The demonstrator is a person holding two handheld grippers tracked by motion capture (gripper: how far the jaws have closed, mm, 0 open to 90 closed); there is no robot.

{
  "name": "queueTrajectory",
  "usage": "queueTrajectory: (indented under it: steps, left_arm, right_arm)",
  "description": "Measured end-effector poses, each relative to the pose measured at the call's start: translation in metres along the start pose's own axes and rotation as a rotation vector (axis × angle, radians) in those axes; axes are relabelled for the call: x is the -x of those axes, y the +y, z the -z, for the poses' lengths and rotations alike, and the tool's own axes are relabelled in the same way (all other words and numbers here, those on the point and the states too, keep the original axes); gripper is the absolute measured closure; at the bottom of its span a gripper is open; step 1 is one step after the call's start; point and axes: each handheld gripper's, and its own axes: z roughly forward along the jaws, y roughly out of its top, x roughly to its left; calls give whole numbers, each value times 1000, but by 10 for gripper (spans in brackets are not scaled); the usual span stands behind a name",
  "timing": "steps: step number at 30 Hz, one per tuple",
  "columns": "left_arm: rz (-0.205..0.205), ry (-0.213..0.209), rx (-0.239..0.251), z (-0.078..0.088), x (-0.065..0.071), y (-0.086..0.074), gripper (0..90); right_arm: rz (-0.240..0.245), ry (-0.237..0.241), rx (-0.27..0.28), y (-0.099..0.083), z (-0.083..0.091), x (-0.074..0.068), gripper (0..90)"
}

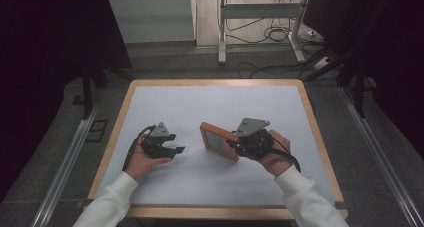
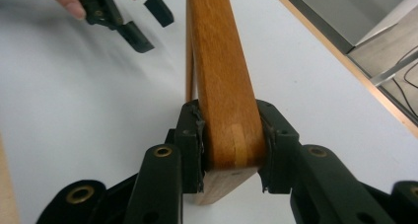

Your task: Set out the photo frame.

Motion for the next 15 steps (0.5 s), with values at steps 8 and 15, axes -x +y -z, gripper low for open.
queueTrajectory:
  steps: [8, 15]
  left_arm:
    - [-2, 0, 2, 1, 0, 0, 367]
    - [-2, -2, 0, 0, 0, 0, 366]
  right_arm:
    - [-28, -25, -14, 0, -3, 12, 648]
    - [-40, -47, -27, 0, -9, 24, 613]
